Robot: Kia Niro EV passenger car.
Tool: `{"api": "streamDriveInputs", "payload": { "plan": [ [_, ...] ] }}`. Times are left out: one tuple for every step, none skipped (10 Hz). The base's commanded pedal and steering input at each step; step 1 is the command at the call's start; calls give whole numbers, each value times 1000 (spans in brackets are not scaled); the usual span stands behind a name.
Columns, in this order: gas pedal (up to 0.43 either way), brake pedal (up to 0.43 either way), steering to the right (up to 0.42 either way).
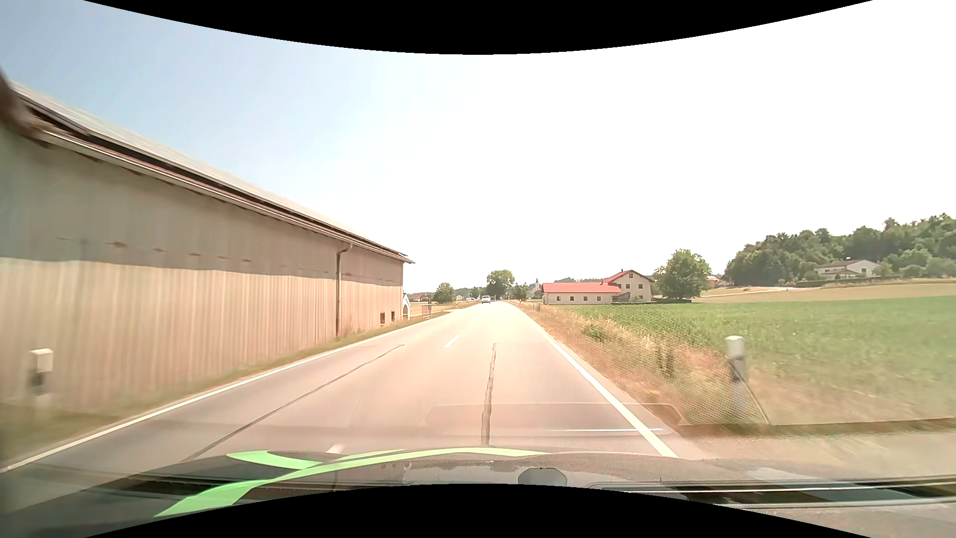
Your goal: Follow the waypoints while adhering to traffic rules and regulations
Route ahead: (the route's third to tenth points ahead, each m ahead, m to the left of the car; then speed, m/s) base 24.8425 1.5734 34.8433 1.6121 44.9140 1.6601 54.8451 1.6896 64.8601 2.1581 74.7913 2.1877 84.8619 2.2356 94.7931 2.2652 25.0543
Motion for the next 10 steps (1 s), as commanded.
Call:
{"api": "streamDriveInputs", "payload": {
  "plan": [
    [268, 0, -2],
    [248, 0, -3],
    [248, 0, -3],
    [248, 0, -3],
    [260, 0, -3],
    [287, 0, -3],
    [287, 0, -3],
    [287, 0, -2],
    [268, 0, -3],
    [220, 0, -2]
  ]
}}
